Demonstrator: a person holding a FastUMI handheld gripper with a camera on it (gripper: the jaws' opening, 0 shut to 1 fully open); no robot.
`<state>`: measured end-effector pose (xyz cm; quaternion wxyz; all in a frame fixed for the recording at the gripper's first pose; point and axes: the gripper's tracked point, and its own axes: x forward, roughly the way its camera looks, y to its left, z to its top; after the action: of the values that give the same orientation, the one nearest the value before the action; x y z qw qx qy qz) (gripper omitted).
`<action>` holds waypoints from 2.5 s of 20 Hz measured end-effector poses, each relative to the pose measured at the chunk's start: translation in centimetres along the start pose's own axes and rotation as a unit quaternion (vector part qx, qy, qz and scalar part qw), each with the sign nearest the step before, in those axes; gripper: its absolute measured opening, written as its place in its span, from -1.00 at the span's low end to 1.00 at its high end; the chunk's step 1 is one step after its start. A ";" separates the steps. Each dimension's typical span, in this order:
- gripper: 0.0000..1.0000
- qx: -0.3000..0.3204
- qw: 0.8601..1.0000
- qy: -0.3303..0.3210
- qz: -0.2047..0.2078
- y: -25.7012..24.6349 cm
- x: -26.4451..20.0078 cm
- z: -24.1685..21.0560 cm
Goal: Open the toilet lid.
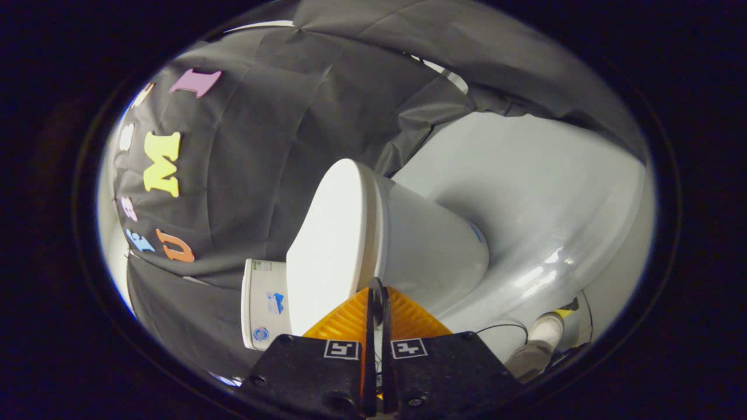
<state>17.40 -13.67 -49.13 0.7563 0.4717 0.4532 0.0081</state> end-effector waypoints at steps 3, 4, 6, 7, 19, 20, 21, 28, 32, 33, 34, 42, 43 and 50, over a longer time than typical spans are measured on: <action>-0.90 -0.008 1.000 -0.004 0.004 0.6 -0.3 0.3; -0.90 -0.006 1.000 -0.007 0.010 0.9 -0.4 0.2; -0.92 0.000 1.000 -0.012 0.023 1.3 -0.8 0.2; -0.92 0.003 1.000 -0.014 0.027 1.5 -0.9 0.3; -0.93 -0.012 0.998 -0.039 0.055 5.6 -3.1 0.4; -0.92 -0.007 0.997 -0.041 0.062 6.0 -3.4 0.5; -0.93 0.004 0.997 -0.043 0.069 6.3 -3.7 1.0; -0.93 -0.019 0.997 -0.047 0.066 8.4 -4.2 0.9; -0.93 -0.029 0.996 -0.050 0.074 9.9 -4.8 0.9; -0.92 -0.033 0.995 -0.051 0.075 10.4 -4.9 0.9; -0.91 -0.039 0.995 -0.052 0.079 11.2 -5.1 0.8; -0.86 -0.093 0.989 -0.061 0.094 16.7 -7.0 0.1; -0.86 -0.105 0.989 -0.062 0.090 17.3 -7.1 0.0; -0.84 -0.144 0.984 -0.064 0.086 20.9 -7.6 -1.2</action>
<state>20.77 -4.56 -29.04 0.8403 0.3948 0.3557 0.1076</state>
